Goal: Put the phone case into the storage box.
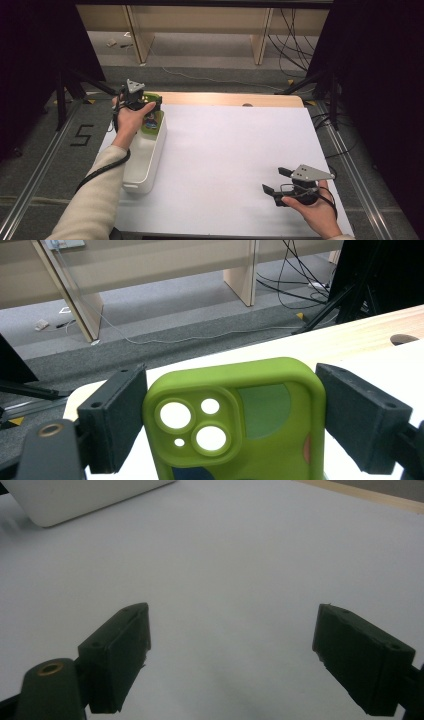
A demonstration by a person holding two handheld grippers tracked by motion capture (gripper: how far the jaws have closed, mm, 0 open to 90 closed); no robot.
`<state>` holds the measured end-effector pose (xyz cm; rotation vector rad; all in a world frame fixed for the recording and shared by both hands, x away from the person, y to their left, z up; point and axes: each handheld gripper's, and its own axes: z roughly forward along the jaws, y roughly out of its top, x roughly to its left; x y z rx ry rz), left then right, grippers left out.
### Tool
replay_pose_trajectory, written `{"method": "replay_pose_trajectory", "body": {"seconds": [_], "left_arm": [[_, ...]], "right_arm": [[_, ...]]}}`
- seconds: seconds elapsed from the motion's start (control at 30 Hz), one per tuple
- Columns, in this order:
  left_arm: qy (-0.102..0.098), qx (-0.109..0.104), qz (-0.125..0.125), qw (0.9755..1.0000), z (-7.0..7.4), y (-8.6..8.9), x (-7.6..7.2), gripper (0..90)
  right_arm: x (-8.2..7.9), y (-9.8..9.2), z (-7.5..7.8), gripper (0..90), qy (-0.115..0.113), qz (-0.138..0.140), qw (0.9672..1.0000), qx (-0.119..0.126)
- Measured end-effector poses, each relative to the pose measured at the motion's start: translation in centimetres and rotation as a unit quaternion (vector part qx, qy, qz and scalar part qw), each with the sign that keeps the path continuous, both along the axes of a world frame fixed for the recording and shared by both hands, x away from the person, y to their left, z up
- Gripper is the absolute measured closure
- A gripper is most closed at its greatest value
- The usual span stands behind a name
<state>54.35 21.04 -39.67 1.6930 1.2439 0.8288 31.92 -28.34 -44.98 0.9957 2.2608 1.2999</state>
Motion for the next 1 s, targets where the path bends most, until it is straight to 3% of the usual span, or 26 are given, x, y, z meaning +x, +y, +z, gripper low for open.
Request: {"method": "replay_pose_trajectory", "body": {"seconds": [1.0], "left_arm": [[0.012, 0.008, -0.003, 0.9999, -0.73, -0.32, 0.15, 15.8]], "right_arm": [[0.0, 0.0, 0.01, 16.5, 0.0, 0.0, 1.0, 0.0]]}}
